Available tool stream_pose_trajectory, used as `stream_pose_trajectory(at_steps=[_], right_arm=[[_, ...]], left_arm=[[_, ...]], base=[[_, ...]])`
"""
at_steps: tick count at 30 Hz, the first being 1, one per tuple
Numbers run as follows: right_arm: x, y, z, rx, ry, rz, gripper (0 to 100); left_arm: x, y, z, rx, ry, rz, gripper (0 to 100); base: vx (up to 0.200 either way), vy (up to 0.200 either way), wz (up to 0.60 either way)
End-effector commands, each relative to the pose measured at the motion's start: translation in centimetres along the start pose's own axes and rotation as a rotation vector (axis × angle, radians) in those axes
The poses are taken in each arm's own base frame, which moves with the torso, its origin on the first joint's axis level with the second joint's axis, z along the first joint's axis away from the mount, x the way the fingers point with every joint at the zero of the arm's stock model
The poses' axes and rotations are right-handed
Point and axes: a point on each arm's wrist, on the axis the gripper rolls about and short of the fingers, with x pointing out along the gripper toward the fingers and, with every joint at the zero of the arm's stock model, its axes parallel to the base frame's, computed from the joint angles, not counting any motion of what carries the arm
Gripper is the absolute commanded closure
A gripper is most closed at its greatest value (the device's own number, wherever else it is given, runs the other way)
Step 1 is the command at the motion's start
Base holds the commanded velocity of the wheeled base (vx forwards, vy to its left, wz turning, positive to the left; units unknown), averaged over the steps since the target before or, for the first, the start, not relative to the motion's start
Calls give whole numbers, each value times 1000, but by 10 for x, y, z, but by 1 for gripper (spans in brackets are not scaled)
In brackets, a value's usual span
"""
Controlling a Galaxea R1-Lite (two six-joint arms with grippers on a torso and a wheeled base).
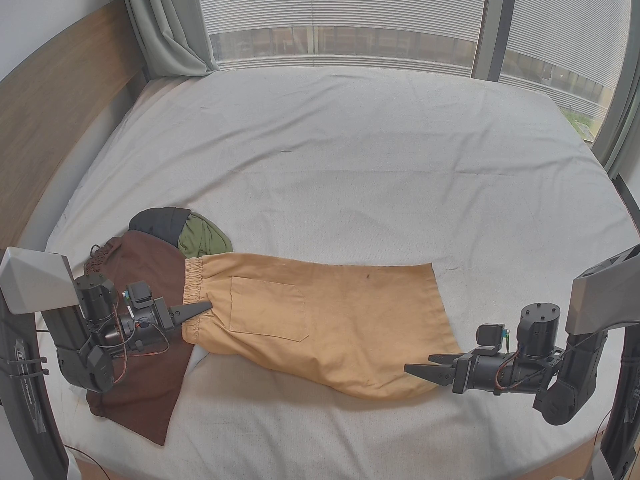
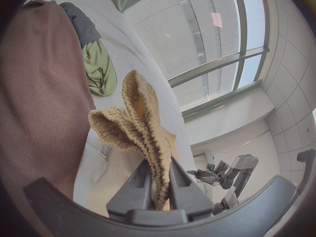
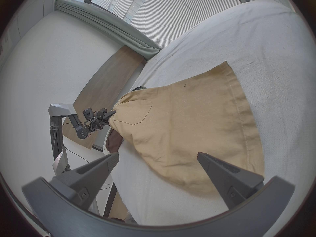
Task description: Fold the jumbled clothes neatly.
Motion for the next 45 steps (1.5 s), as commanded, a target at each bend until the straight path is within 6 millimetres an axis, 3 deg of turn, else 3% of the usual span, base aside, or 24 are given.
stream_pose_trajectory(at_steps=[1, 18, 45], right_arm=[[0, 1, 0, -2, -1, 2, 0], [0, 1, 1, -4, -2, 4, 0], [-1, 2, 1, -7, -5, 6, 0]], left_arm=[[-2, 0, 1, 1, -6, 3, 100], [-8, 3, 6, 9, -24, 12, 100], [29, -21, -16, 38, 61, -45, 100]], base=[[0, 0, 0], [0, 0, 0], [0, 0, 0]])
